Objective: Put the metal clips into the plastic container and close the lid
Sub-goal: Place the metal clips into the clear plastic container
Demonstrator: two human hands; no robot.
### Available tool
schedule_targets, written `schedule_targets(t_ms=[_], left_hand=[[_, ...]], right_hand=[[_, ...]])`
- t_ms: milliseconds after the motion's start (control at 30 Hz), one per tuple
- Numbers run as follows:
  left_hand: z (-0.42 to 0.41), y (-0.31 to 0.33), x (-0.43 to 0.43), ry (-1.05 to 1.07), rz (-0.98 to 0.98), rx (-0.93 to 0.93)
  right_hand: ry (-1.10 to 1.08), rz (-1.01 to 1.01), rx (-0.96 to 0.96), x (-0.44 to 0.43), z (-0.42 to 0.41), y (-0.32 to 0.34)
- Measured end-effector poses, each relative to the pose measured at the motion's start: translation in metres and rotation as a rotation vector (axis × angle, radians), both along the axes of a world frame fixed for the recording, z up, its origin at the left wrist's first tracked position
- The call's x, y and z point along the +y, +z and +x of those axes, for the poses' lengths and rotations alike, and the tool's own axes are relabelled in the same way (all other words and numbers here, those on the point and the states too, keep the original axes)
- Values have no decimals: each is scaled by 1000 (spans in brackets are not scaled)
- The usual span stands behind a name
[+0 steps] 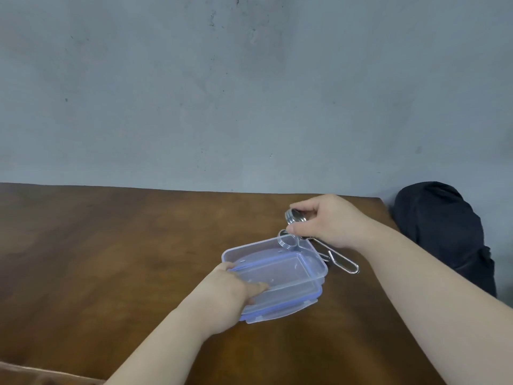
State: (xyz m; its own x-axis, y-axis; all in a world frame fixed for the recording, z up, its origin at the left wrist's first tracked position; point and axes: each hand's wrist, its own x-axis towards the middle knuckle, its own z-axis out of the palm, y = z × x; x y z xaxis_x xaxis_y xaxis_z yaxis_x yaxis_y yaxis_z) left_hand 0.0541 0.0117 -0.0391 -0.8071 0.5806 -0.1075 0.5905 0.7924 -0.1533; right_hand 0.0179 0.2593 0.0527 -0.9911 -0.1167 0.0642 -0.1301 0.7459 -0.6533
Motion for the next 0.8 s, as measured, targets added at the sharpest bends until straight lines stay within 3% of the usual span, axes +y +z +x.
schedule_targets(t_ms=[200,400,667,800], left_hand=[[-5,-6,4,-75,8,52],[-21,-36,-18,-202,401,129],[-16,-54,-39,180,890,-164],[-25,-73,-39,352,939,-340]], right_hand=[[81,81,-27,-13,-2,-4],[196,179,-67,-24,-15,-18],[339,342,-105,-62,-29,-40],[377,485,-130,-82,-36,-57]])
